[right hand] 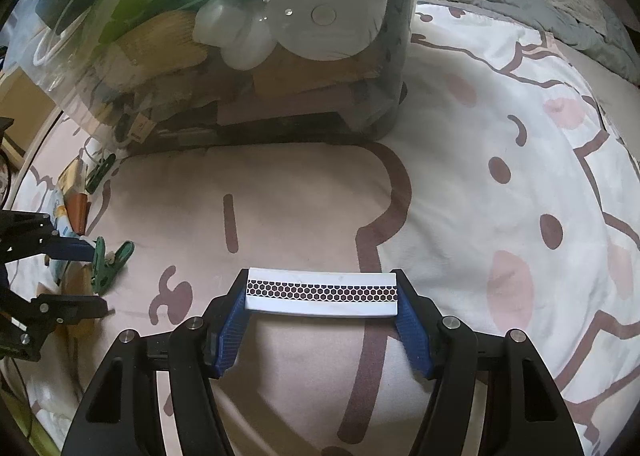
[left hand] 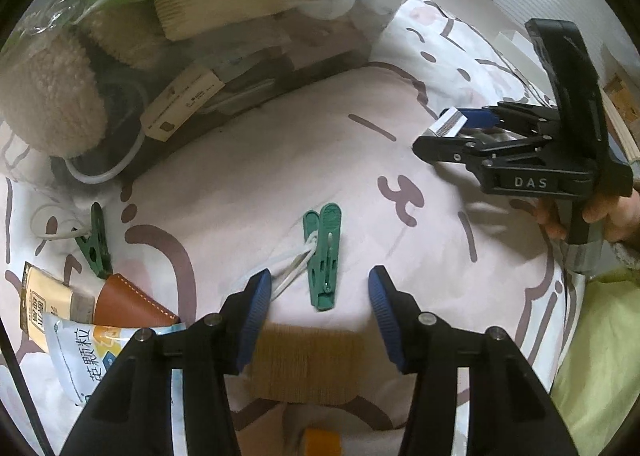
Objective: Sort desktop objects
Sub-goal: 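Close the left tool on the green clothespin while right tool holds the matchbox, then lift the matchbox and clothespin and carry them over the clear box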
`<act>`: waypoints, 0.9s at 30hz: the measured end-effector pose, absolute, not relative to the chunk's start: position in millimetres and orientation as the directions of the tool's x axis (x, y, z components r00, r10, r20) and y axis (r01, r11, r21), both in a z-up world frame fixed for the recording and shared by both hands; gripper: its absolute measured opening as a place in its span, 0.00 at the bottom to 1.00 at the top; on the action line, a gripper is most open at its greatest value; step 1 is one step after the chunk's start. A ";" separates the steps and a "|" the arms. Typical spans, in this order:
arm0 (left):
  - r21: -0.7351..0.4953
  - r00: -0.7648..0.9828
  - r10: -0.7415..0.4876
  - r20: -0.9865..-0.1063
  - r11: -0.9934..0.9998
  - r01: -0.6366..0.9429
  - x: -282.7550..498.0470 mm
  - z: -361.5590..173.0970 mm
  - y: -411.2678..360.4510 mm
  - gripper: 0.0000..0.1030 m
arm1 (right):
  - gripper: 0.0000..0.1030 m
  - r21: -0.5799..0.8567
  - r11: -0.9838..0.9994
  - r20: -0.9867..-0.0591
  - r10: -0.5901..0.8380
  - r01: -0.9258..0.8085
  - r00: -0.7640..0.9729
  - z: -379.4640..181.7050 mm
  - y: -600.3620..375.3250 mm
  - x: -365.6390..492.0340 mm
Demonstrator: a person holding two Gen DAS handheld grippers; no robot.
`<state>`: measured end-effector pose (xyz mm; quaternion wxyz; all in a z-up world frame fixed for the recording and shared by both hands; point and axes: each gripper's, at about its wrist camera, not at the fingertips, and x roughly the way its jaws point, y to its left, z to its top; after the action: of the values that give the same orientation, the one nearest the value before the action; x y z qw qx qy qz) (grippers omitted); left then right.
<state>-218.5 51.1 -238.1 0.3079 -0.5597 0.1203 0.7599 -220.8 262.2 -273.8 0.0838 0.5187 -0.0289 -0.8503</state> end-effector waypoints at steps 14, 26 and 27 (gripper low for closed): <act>-0.125 -0.220 0.305 -0.926 -0.802 -0.584 -217.0 -244.2 62.5 0.23 | 0.65 0.126 -0.982 -0.880 -0.176 0.140 -0.441 -272.4 274.0 -208.4; -0.132 -0.245 0.324 -0.914 -0.807 -0.575 -220.9 -238.4 61.2 0.16 | 0.65 0.150 -0.979 -0.881 -0.194 0.135 -0.431 -267.1 324.3 -214.5; -0.133 -0.248 0.326 -0.912 -0.809 -0.573 -221.4 -237.4 60.8 0.16 | 0.65 0.148 -0.980 -0.881 -0.193 0.135 -0.432 -266.1 328.0 -214.3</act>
<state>-221.4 60.8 -237.4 0.2873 -0.5417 0.1140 0.7817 -214.3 328.0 -266.1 0.0969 0.5242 -0.0276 -0.8456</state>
